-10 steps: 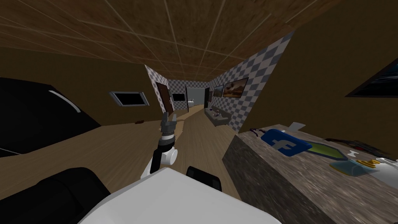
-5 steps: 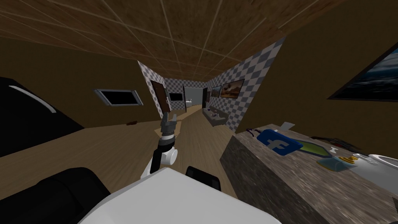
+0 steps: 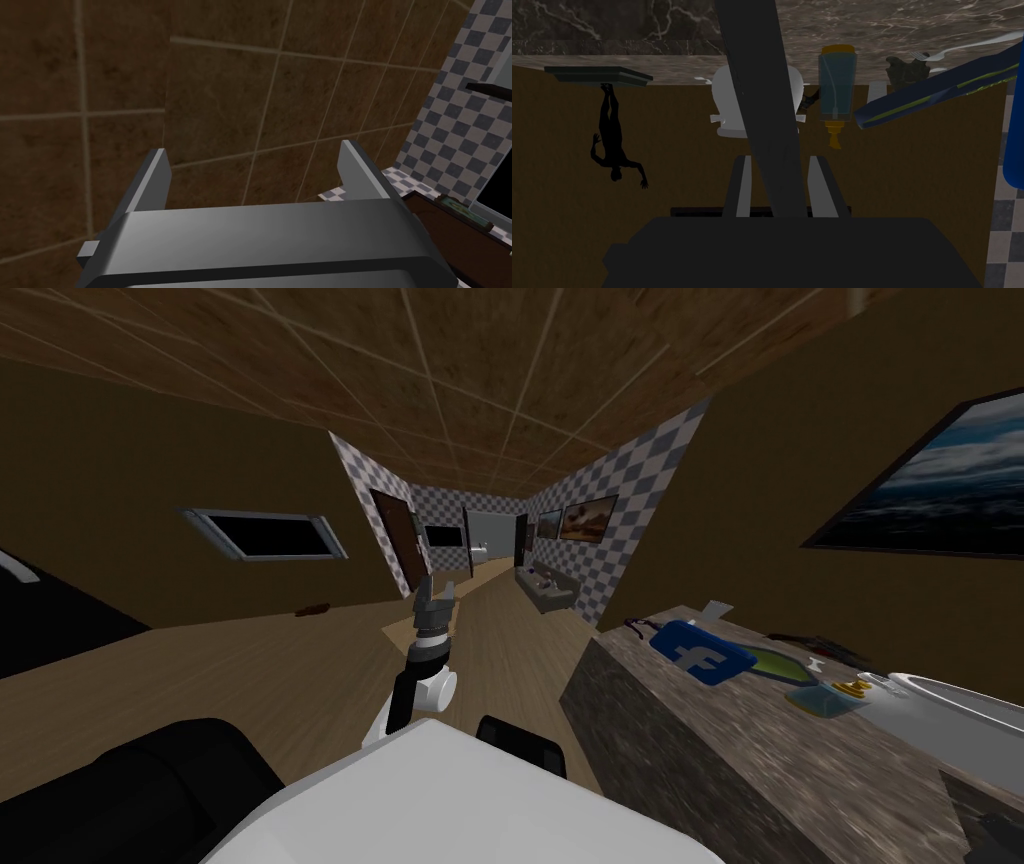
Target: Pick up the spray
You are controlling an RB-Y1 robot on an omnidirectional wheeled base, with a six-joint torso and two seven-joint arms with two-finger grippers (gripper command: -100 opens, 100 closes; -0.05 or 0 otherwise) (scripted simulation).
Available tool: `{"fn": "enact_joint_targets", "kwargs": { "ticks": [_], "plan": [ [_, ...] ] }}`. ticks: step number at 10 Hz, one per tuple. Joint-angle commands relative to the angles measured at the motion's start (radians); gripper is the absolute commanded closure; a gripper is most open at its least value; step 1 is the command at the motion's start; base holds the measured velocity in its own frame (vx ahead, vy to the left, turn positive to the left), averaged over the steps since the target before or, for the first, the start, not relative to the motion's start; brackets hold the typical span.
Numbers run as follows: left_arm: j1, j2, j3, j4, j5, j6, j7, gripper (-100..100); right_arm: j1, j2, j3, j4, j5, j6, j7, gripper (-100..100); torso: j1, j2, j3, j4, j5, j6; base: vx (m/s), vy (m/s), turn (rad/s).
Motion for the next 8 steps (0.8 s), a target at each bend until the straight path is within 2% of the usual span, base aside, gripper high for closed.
{"fn": "enact_joint_targets", "kwargs": {
  "ticks": [1, 2, 3, 4, 5, 6, 8],
  "plan": [
    [0.000, 0.000, 0.000, 0.000, 0.000, 0.000, 0.000, 0, 0.014, 0.003, -0.009, -0.036, 0.003, 0.005, -0.003, 100, 0.000, 0.000, 0.000, 0.000, 0.000, 0.000, -0.015, -0.002, 0.035],
    [0.000, 0.000, 0.000, 0.000, 0.000, 0.000, 0.000, 0, 0.058, 0.027, -0.055, -0.071, 0.054, 0.015, -0.042, 100, 0.000, 0.001, 0.000, 0.000, 0.000, 0.000, 0.126, -0.039, -0.248],
    [0.000, 0.000, 0.000, 0.000, 0.000, 0.000, 0.000, 0, 0.086, 0.027, -0.064, -0.102, 0.055, 0.015, -0.042, 100, -0.003, -0.004, -0.002, -0.001, 0.000, 0.005, 0.162, -0.030, -0.227],
    [0.000, 0.000, 0.000, 0.000, 0.000, 0.000, 0.000, 0, 0.117, 0.027, -0.064, -0.130, 0.055, 0.015, -0.042, 100, -0.003, -0.006, -0.003, -0.001, -0.001, 0.003, 0.075, -0.017, -0.003],
    [0.000, 0.000, 0.000, 0.000, 0.000, 0.000, 0.000, 0, 0.119, 0.027, -0.064, -0.161, 0.055, 0.015, -0.042, 100, -0.003, -0.004, -0.002, -0.001, -0.002, 0.001, 0.010, -0.012, 0.027],
    [0.000, 0.000, 0.000, 0.000, 0.000, 0.000, 0.000, 0, 0.170, 0.052, -0.115, -0.197, 0.103, 0.024, -0.080, 100, -0.002, -0.002, -0.001, 0.001, -0.001, -0.002, 0.108, -0.041, -0.218],
    [0.000, 0.000, 0.000, 0.000, 0.000, 0.000, 0.000, 0, 0.223, 0.052, -0.120, -0.260, 0.108, 0.024, -0.080, 100, -0.003, -0.008, -0.004, 0.000, -0.002, -0.001, 0.115, -0.026, -0.114]
  ]
}}
